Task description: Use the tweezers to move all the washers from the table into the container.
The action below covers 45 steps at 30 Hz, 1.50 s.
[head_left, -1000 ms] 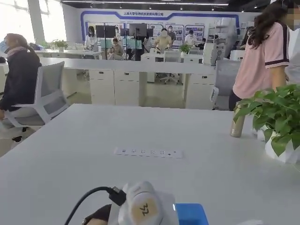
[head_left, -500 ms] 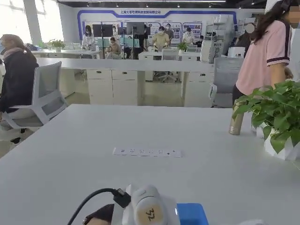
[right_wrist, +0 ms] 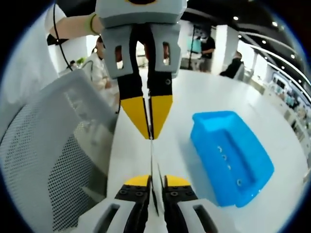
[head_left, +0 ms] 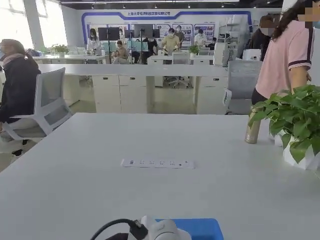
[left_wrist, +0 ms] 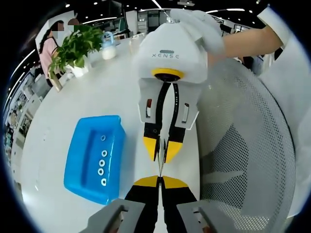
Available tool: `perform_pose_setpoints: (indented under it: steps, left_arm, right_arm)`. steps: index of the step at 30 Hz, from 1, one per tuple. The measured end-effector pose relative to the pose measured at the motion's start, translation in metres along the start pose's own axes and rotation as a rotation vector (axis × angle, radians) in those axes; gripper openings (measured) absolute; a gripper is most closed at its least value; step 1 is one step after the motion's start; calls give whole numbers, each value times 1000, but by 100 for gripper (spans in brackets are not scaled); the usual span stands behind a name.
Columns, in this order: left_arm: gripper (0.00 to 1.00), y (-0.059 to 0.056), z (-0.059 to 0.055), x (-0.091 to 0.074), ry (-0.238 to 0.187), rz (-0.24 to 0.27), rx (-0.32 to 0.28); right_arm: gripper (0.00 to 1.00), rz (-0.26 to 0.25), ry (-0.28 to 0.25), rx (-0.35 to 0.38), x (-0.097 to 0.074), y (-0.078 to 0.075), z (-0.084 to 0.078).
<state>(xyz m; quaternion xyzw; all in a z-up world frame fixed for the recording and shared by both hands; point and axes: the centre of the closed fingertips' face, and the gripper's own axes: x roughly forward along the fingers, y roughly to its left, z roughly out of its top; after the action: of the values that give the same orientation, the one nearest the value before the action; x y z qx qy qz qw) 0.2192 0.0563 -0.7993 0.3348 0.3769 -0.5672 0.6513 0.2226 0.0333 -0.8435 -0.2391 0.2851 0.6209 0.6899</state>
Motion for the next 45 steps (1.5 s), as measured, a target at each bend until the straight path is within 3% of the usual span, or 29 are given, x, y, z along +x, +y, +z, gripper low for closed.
perform_pose_setpoints:
  steps: [2,6,8,13,19,21,22,27,39,45]
  left_arm:
    - [0,2,-3,3,7,-3,-2]
    - [0,2,-7,5,19,-7,-4]
    - [0,1,-10,6,26,-9,-4]
    - [0,2,-16,12,49,-23,-9]
    - [0,3,-20,17,67,-32,-20]
    - [0,3,-23,19,80,-35,-21]
    - [0,3,-24,20,86,-36,-20]
    - [0,0,-29,24,118,-45,-18]
    - [0,-4,-35,28,162,-54,-11]
    - [0,-6,-38,29,176,-61,-13]
  right_arm:
    - [15,-19,-7,19,-8,-1,1]
    - [25,-66,-109,131,-31,-1,14]
    - [32,-130,-171,153,-49,-6,20]
    - [49,-284,-331,292,-98,-17,29]
    - [70,-452,-482,383,-147,-22,38]
    - [77,-476,-487,362,-155,-19,39]
    - [79,-519,-493,359,-162,-21,38]
    - [87,-559,-498,372,-173,-20,36]
    - [91,-541,-498,408,-161,-20,35]
    - [88,-534,-465,392,-156,-21,31]
